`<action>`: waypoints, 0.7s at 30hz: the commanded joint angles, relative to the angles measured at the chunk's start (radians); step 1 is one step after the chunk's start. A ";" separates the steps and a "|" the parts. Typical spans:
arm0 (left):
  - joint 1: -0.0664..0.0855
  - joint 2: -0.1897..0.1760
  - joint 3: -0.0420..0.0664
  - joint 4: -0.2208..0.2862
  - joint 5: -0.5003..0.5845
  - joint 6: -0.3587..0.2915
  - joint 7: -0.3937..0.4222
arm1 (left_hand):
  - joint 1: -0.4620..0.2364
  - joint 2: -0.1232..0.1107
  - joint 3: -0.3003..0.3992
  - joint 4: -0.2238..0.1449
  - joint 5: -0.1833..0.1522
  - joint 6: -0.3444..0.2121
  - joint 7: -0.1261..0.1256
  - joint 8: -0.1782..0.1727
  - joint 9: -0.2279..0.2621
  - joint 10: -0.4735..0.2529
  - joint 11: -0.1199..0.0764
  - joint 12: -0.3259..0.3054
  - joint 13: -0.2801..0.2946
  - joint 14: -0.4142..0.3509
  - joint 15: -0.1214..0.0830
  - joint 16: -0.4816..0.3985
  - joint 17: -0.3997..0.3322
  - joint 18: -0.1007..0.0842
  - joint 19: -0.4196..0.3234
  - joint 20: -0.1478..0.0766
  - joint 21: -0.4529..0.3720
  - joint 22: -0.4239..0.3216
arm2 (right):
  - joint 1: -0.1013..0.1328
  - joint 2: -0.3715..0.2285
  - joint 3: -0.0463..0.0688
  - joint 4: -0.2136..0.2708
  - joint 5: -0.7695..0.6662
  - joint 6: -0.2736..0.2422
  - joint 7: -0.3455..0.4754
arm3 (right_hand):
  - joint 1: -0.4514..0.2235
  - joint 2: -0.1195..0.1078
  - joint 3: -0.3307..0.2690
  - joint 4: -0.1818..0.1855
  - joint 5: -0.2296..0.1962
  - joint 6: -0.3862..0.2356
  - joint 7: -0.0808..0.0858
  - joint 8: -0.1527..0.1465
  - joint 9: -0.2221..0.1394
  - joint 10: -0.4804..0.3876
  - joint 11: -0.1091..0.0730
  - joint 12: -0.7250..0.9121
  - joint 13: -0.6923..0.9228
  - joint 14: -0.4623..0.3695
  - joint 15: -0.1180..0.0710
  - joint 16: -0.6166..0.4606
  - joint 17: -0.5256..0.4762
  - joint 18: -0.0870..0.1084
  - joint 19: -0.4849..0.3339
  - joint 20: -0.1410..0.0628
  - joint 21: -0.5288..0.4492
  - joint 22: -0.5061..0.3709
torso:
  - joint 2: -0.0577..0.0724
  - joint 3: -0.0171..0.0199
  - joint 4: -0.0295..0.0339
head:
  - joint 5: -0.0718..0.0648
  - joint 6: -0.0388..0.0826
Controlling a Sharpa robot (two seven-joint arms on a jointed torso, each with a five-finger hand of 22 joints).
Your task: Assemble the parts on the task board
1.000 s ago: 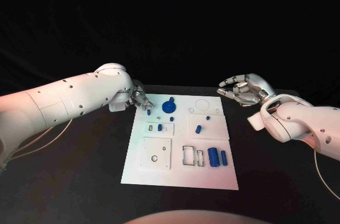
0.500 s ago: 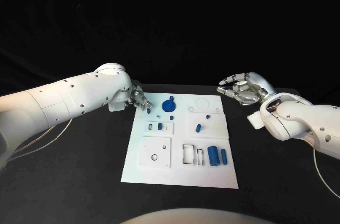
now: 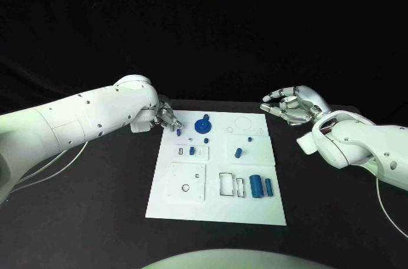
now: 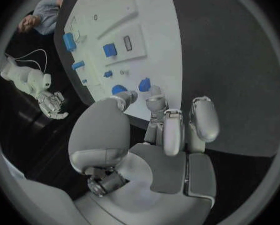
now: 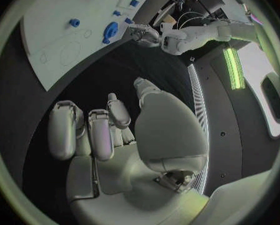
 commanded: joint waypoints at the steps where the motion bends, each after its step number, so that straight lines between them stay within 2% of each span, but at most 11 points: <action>1: 0.000 0.004 0.000 -0.002 0.015 0.010 0.011 | 0.008 -0.002 0.000 -0.002 -0.006 0.008 -0.003 -0.006 -0.001 -0.004 -0.001 0.004 0.000 0.081 0.007 -0.001 0.168 0.014 0.001 0.008 -0.006 0.001 | -0.001 0.001 0.000 0.003 -0.005 0.003 0.009 | -0.004 0.008 -0.001 -0.003 0.005 -0.007 0.003 0.006 -0.002 -0.003 -0.002 -0.004 -0.001 0.042 -0.010 -0.004 0.024 0.009 -0.003 -0.002 -0.001 0.099 | 0.000 0.0000 0.0006 | 0.000 -0.002; 14: -0.003 0.011 0.000 -0.010 0.024 0.014 0.012 | 0.010 -0.002 -0.001 -0.001 -0.008 0.009 -0.003 -0.006 -0.001 -0.003 -0.001 0.007 0.002 0.081 0.007 0.000 0.169 0.014 0.003 0.008 -0.004 0.004 | 0.000 0.002 0.000 0.005 -0.007 0.004 0.009 | -0.003 0.009 0.000 -0.003 0.006 -0.007 0.003 0.007 -0.002 -0.001 -0.002 -0.003 0.000 0.043 -0.010 -0.004 0.024 0.009 -0.003 -0.002 -0.002 0.099 | 0.000 -0.0006 0.0010 | -0.001 -0.006; 21: -0.005 0.015 -0.001 -0.012 0.031 0.018 0.013 | 0.024 0.001 0.000 -0.003 -0.010 0.011 -0.004 -0.006 -0.001 -0.003 -0.002 0.007 0.000 0.081 0.007 0.001 0.170 0.013 0.004 0.008 -0.004 0.005 | 0.000 0.004 0.000 0.005 -0.007 0.005 0.009 | -0.003 0.009 0.000 -0.003 0.006 -0.007 0.003 0.007 -0.002 -0.001 -0.002 -0.003 0.000 0.043 -0.010 -0.004 0.024 0.009 -0.003 -0.002 -0.002 0.099 | 0.000 0.0005 0.0005 | -0.002 -0.008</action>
